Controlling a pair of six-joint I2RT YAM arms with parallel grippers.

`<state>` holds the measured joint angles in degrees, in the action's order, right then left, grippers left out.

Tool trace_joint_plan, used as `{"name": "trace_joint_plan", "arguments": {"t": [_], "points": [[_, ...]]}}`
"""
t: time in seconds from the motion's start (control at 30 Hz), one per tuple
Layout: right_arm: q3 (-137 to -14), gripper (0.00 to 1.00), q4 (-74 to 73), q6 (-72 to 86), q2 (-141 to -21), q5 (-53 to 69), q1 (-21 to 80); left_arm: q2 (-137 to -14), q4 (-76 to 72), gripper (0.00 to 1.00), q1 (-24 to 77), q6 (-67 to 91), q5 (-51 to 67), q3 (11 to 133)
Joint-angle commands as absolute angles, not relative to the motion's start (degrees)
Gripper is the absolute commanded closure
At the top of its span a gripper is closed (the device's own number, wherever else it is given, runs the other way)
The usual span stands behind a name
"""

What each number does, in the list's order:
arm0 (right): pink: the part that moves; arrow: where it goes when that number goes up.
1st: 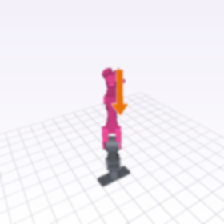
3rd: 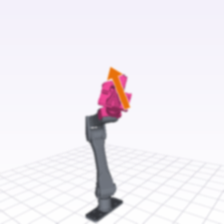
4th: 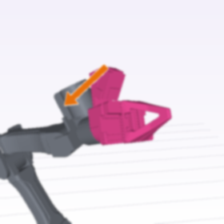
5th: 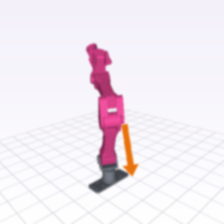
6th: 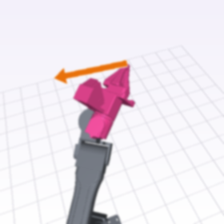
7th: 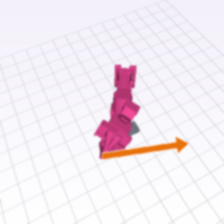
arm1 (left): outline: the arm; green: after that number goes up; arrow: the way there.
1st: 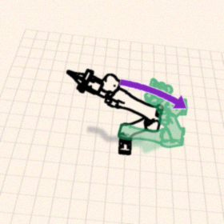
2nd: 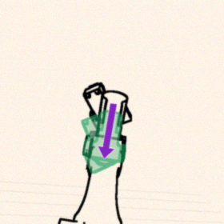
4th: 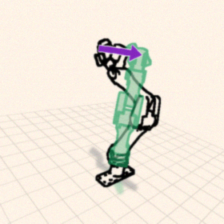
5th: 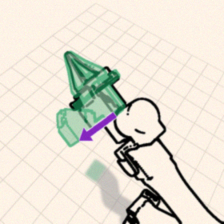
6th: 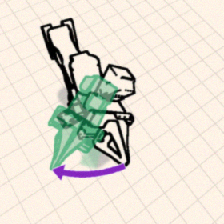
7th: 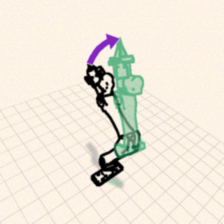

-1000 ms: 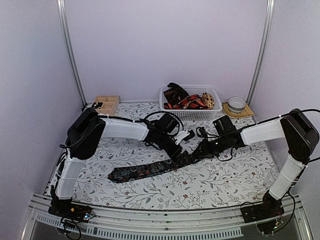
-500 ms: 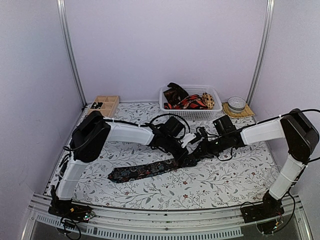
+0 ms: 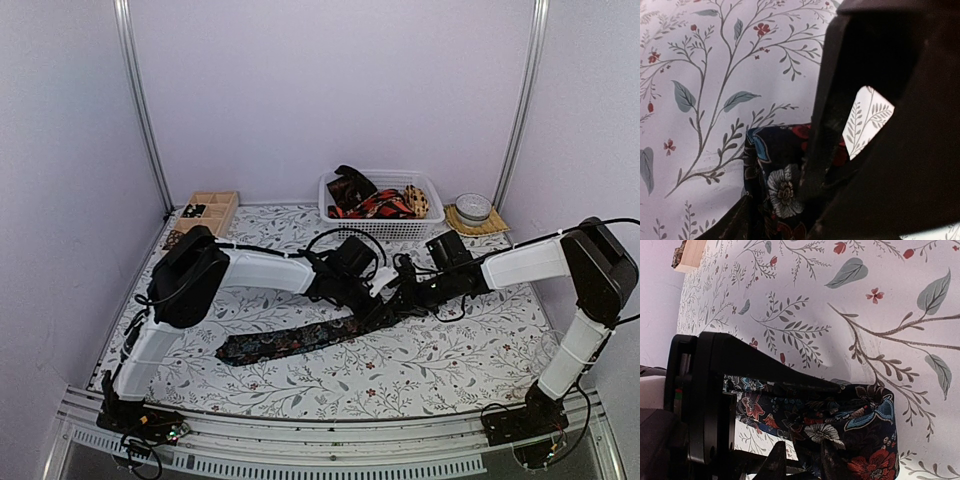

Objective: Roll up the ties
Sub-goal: Roll the tie at the center of the board.

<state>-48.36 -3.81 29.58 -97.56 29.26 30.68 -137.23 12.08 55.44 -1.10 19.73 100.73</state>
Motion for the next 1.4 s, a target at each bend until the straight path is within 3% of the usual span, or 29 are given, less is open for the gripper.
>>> {"name": "trace_joint_plan", "arguments": {"t": [0.0, 0.07, 0.5, 1.0, 1.37], "points": [[-48.8, 0.76, -5.45, 29.88, -98.49, 28.85, 30.05, -140.79, 20.75, 0.44, 56.69, -1.82, 18.86, 99.1], [-48.91, 0.73, -5.8, 30.0, -97.44, 29.29, 29.55, -140.36, 20.91, 0.49, 56.71, -1.93, 18.64, 98.27], [-53.03, 0.49, -16.12, 26.77, -81.74, 28.58, 22.76, -139.75, 21.01, 0.52, 56.72, -1.69, 18.22, 97.3], [-47.05, 0.4, -7.48, 22.15, -97.5, 35.28, 20.63, -139.47, 20.43, 0.51, 56.28, -0.79, 19.71, 96.85], [-46.0, 0.4, -3.01, 22.41, -102.96, 38.8, 22.37, -139.46, 20.14, 0.51, 56.03, -0.19, 20.59, 96.81]]}}
